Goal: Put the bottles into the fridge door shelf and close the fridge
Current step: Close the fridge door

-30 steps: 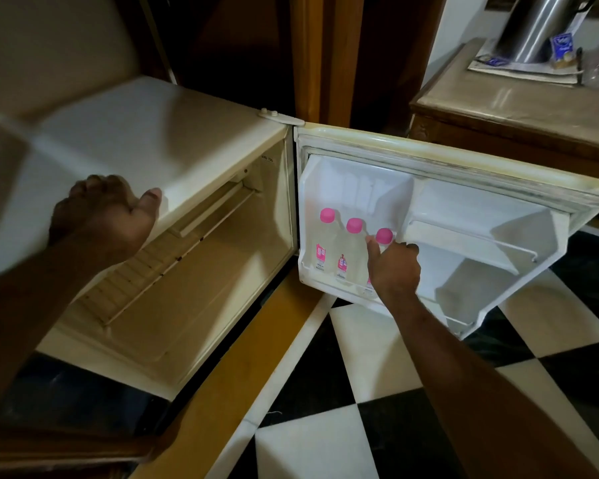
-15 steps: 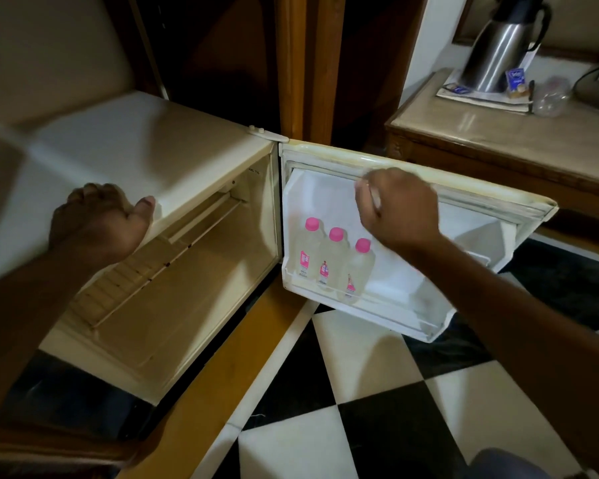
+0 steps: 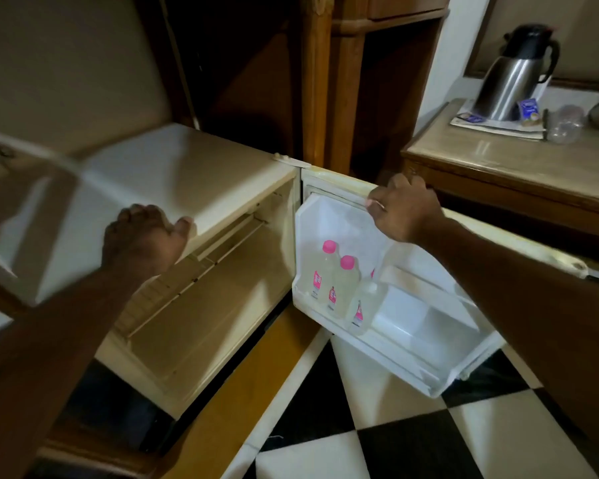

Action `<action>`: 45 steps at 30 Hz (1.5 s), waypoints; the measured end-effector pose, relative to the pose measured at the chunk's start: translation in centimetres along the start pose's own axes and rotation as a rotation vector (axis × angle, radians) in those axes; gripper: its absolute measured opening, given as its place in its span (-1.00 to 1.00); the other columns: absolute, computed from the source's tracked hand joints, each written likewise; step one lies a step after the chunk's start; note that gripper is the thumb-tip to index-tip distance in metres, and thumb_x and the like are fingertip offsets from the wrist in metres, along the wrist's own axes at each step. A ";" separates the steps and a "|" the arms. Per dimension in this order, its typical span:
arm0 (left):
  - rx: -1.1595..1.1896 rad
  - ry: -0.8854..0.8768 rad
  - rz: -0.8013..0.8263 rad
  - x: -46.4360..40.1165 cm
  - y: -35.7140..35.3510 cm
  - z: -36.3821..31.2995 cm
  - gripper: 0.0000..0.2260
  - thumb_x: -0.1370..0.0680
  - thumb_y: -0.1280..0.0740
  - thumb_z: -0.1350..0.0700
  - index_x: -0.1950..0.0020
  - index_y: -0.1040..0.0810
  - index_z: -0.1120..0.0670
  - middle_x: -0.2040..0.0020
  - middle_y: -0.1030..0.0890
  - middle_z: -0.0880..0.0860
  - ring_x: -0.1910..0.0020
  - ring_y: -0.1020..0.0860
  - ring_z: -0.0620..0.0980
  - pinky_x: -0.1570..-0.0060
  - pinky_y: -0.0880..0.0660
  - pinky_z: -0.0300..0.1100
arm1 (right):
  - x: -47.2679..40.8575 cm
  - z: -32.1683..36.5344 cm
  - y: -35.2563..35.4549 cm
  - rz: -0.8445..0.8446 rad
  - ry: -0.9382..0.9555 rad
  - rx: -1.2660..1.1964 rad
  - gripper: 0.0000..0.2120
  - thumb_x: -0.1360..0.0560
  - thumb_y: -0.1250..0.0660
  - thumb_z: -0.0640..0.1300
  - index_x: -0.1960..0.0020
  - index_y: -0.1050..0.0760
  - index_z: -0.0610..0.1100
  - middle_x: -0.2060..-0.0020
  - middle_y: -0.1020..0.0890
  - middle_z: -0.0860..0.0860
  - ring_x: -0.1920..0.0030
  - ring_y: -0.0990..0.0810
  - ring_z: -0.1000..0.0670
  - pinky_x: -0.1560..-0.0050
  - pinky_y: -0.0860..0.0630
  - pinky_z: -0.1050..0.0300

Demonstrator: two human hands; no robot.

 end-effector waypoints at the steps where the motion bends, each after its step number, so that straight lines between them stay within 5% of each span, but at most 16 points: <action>1: 0.004 0.005 -0.003 0.1 0.0 0.0 -0.27 -0.59 -0.01 -0.31 -0.35 -0.51 0.29 -0.26 -0.55 0.33 -0.28 -0.50 0.30 -0.21 -0.43 0.11 | 0.3 0.4 0.1 -0.006 0.017 -0.019 -0.56 -0.62 0.00 0.14 -0.34 -0.44 0.00 -0.20 -0.48 -0.17 -0.18 -0.41 -0.24 -0.13 -0.41 -0.10; 6: 0.008 0.022 0.024 0.2 -0.1 0.0 -0.27 -0.59 0.00 -0.31 -0.40 -0.48 0.28 -0.33 -0.52 0.31 -0.35 -0.46 0.29 -0.30 -0.40 0.11 | 0.8 2.8 1.1 0.053 0.081 -0.009 -0.69 -0.54 -0.18 -0.01 -0.16 -0.54 -0.12 -0.05 -0.51 -0.09 0.03 -0.52 -0.13 -0.02 -0.54 -0.09; 10: 0.016 0.043 0.035 0.3 -0.1 0.1 -0.25 -0.59 0.01 -0.31 -0.44 -0.45 0.27 -0.38 -0.49 0.31 -0.39 -0.43 0.27 -0.35 -0.37 0.11 | 1.6 5.9 2.1 0.053 0.150 -0.079 -0.73 -0.47 -0.30 -0.13 -0.11 -0.59 -0.19 -0.02 -0.53 -0.08 0.03 -0.55 -0.09 0.24 -0.43 0.09; 17: 0.030 0.033 0.049 0.7 -0.3 0.3 -0.24 -0.60 0.03 -0.32 -0.47 -0.41 0.27 -0.42 -0.46 0.31 -0.42 -0.41 0.26 -0.38 -0.35 0.11 | 2.8 12.4 2.1 0.075 0.231 -0.216 -0.65 -0.43 -0.39 -0.29 -0.22 -0.57 -0.23 -0.13 -0.48 -0.12 -0.12 -0.52 -0.14 -0.15 -0.54 -0.01; 30: 0.039 0.079 0.135 -0.4 -1.5 1.1 -0.22 -0.59 -0.01 -0.33 -0.60 -0.25 0.23 -0.61 -0.24 0.25 -0.60 -0.20 0.20 -0.50 -0.18 0.07 | 2.2 22.3 2.4 0.067 0.353 -0.157 -0.76 -0.45 -0.28 -0.36 -0.10 -0.53 -0.27 -0.22 -0.34 -0.16 0.23 -0.42 -0.10 0.17 -0.48 0.03; 39: 0.021 0.078 0.106 -0.6 -1.8 1.2 -0.21 -0.56 0.02 -0.35 -0.57 -0.28 0.21 -0.57 -0.31 0.22 -0.55 -0.26 0.19 -0.45 -0.22 0.09 | 1.6 23.1 2.2 0.033 0.357 -0.141 -0.71 -0.44 -0.33 -0.30 -0.16 -0.54 -0.23 -0.20 -0.35 -0.14 0.19 -0.46 -0.07 0.04 -0.61 -0.04; 45: 0.048 0.058 0.030 -0.2 -0.5 0.6 -0.26 -0.59 0.00 -0.29 -0.47 -0.42 0.27 -0.44 -0.45 0.27 -0.44 -0.38 0.23 -0.39 -0.31 0.10 | 2.2 22.9 1.5 -0.019 0.320 -0.150 -0.66 -0.47 -0.32 -0.22 -0.23 -0.44 -0.25 -0.22 -0.31 -0.14 0.20 -0.39 -0.04 0.25 -0.43 0.08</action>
Point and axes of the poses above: each hand's wrist, its own x-axis away from the middle knuckle, its own y-axis out of the back of the hand, z = x × y, the point moved 10 cm from there along -x, towards the middle knuckle
